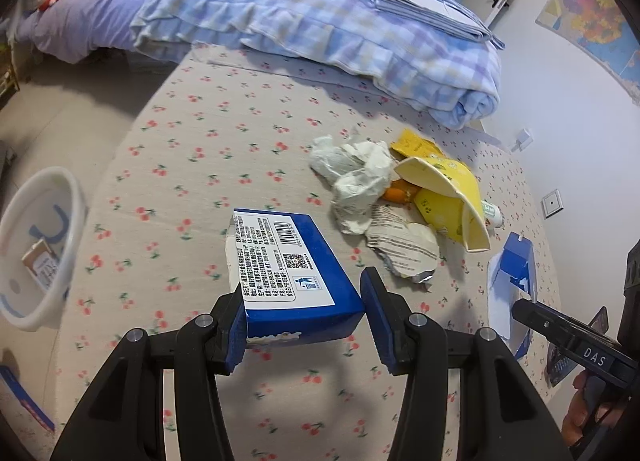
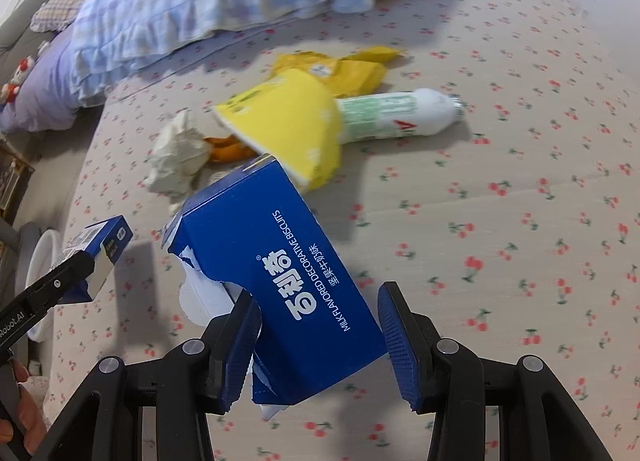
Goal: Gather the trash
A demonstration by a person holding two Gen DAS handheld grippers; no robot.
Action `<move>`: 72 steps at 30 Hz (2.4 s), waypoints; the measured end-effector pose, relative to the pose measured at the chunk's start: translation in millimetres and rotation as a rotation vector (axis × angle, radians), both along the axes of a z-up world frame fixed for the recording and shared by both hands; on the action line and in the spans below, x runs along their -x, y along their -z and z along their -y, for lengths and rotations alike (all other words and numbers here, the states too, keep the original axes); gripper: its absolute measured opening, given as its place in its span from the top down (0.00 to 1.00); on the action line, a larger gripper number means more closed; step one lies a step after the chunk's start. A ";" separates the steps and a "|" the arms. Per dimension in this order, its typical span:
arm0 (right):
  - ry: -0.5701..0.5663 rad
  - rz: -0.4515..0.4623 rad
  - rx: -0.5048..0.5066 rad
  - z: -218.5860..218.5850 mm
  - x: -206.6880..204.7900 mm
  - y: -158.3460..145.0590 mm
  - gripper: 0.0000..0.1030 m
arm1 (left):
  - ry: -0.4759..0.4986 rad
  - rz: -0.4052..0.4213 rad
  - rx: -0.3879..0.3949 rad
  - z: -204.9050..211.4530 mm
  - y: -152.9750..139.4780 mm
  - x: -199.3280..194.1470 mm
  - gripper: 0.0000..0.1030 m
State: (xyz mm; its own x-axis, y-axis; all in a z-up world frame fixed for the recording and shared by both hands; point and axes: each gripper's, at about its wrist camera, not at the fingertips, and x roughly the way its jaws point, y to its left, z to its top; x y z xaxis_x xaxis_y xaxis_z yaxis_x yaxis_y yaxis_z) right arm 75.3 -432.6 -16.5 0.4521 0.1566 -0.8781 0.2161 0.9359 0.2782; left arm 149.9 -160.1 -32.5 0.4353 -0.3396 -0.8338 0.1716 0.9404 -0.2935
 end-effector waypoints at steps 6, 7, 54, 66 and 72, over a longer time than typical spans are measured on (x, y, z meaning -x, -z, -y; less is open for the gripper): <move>-0.028 0.019 -0.012 -23.0 -7.0 -5.8 0.49 | -0.039 0.007 -0.009 -29.1 -6.1 2.7 0.48; -0.032 0.022 -0.015 -26.9 -8.2 -6.7 0.49 | -0.047 0.009 -0.009 -35.1 -7.2 3.0 0.48; -0.309 0.122 -0.082 -282.9 -92.6 17.3 0.49 | -0.379 0.023 -0.025 -289.8 10.8 1.8 0.42; -0.393 0.128 -0.103 -337.6 -101.5 29.7 0.49 | -0.475 -0.017 -0.147 -325.6 13.0 16.1 0.18; -0.417 0.148 -0.103 -357.8 -101.8 31.1 0.49 | -0.535 -0.058 -0.105 -360.2 13.6 23.4 0.18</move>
